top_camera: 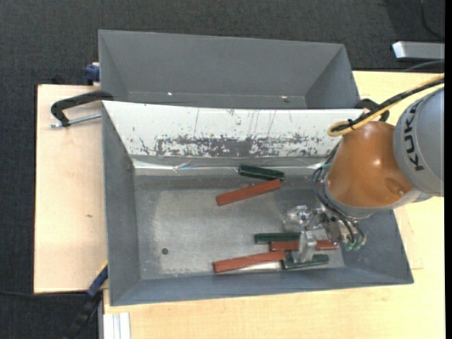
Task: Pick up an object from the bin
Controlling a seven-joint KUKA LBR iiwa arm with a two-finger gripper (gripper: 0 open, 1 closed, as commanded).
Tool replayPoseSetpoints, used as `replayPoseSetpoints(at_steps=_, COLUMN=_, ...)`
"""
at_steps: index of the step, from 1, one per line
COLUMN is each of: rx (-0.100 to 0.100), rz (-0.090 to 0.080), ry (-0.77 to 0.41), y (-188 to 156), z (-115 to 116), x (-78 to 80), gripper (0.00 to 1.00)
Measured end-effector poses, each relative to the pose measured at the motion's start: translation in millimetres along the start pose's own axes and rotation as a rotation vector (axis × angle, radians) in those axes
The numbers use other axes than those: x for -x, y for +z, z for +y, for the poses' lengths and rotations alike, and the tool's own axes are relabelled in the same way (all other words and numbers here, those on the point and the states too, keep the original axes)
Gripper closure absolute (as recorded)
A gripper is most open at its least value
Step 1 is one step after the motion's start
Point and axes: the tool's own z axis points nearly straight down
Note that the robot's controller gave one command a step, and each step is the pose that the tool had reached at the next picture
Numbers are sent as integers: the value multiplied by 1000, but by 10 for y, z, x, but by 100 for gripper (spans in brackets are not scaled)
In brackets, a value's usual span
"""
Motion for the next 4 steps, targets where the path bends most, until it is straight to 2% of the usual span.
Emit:
replayPoseSetpoints(at_steps=1, rx=0, rz=0, ry=0, y=-1, z=0, x=1, gripper=100)
replayPoseSetpoints(at_steps=2, rx=0, rz=-1, ry=-10, y=-1194, z=-72, x=284, gripper=100)
replayPoseSetpoints(at_steps=3, rx=0, rz=-1, ry=-10, y=-1194, z=-72, x=283, gripper=100)
replayPoseSetpoints(at_steps=4, rx=2, rz=4, ry=-232, y=-1681, z=-146, x=282, gripper=0)
